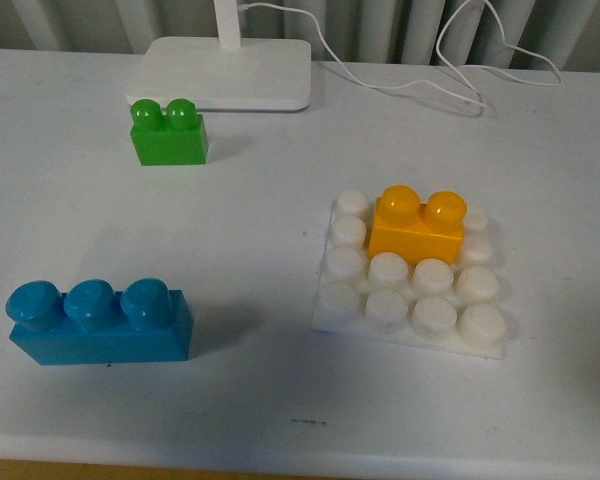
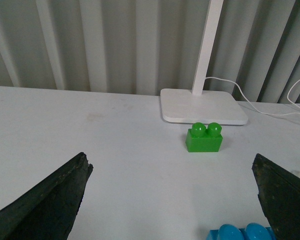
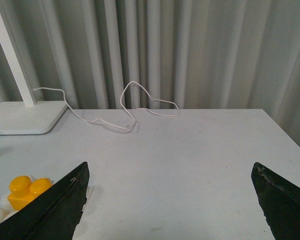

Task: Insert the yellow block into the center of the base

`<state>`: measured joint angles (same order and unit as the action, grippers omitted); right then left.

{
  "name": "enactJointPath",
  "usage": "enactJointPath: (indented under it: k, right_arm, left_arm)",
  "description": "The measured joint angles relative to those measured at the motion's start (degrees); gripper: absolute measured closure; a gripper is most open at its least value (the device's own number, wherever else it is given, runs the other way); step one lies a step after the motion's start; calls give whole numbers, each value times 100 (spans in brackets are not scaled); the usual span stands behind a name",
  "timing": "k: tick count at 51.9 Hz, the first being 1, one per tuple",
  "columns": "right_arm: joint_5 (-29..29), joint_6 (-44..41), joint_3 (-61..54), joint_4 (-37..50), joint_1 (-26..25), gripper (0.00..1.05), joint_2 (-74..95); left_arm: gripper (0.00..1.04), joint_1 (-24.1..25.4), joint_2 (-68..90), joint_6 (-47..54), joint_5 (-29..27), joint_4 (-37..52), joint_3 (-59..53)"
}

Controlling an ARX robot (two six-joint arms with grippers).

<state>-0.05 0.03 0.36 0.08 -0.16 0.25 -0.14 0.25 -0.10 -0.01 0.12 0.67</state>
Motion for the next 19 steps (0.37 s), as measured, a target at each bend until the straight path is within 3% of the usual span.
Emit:
enactJointPath:
  k: [19]
  right_arm:
    - [0, 0, 0, 0, 0, 9, 0]
  left_arm:
    - [6, 0, 0, 0, 0, 0, 0]
